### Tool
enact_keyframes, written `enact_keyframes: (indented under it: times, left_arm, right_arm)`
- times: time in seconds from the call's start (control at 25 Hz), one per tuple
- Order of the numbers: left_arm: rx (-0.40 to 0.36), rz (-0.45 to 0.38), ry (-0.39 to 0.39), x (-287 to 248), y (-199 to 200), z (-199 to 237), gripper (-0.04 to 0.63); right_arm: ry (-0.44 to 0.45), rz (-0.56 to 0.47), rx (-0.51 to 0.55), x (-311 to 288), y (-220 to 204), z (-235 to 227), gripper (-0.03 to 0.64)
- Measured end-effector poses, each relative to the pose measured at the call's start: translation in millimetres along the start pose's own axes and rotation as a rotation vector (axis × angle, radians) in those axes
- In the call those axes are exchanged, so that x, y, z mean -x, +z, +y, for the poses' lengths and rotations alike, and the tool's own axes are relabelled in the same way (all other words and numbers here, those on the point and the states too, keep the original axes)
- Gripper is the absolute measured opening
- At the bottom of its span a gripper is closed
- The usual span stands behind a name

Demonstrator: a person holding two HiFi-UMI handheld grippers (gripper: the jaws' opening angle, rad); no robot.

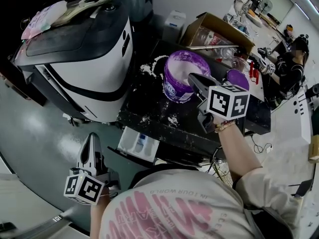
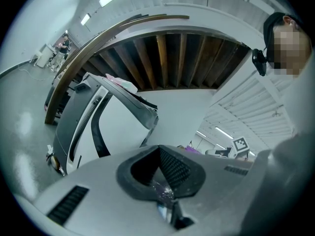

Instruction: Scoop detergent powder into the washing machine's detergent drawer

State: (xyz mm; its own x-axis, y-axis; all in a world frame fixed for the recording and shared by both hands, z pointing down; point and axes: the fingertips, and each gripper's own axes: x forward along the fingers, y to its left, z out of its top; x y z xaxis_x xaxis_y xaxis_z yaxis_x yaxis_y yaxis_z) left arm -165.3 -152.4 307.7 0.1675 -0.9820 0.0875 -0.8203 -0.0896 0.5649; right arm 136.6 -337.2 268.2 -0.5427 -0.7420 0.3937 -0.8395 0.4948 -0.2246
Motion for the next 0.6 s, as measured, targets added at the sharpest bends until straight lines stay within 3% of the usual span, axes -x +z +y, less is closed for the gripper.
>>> enact_keyframes:
  times: [0.6]
  left_arm:
    - [0.002,0.003,-0.017,-4.5,-1.1,0.0,0.0]
  right_arm:
    - [0.007,-0.149,-0.338,6.6,4.0,-5.3,0.006]
